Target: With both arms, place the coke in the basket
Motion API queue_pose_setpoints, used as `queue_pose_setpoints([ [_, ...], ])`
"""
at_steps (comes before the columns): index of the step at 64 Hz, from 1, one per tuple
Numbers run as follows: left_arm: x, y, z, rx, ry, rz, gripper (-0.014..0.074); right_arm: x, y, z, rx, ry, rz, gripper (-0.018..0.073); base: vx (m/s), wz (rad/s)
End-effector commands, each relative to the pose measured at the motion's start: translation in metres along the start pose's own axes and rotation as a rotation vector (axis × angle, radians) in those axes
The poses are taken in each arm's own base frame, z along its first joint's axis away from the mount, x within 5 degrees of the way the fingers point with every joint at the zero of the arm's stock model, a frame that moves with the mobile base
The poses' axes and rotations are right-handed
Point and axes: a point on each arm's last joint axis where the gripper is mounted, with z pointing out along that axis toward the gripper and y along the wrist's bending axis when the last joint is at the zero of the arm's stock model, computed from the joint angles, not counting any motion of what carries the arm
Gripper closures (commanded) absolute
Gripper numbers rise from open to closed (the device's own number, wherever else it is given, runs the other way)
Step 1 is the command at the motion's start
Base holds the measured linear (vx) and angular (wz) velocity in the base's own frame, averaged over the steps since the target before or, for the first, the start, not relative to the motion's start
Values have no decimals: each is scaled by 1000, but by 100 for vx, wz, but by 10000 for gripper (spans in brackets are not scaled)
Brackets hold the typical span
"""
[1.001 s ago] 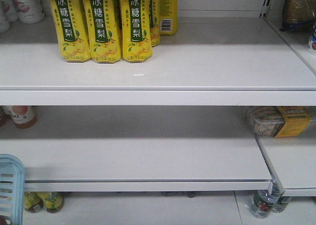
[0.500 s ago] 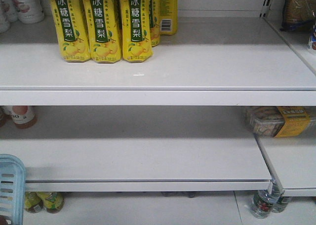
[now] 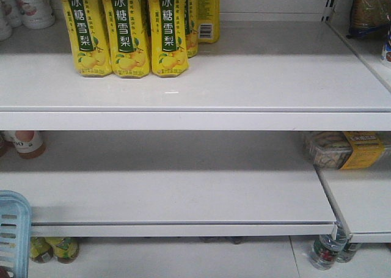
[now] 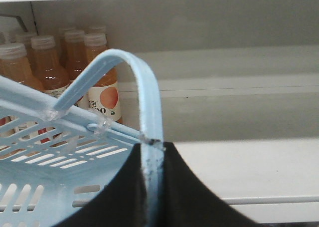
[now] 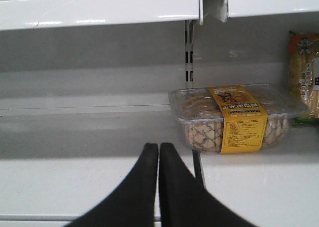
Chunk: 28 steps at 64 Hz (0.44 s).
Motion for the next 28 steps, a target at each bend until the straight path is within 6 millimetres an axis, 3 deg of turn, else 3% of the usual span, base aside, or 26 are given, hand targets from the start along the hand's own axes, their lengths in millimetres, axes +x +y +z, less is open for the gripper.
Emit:
queue_pose_setpoints([
  [1,-17,-2,-3,21,-186,51,603,-5,-1,-1,8,-91,-23,568,0,0],
  [28,-17,-2,-3,21,-186,51,603,-5,-1,-1,8,-91,-23,568,0,0],
])
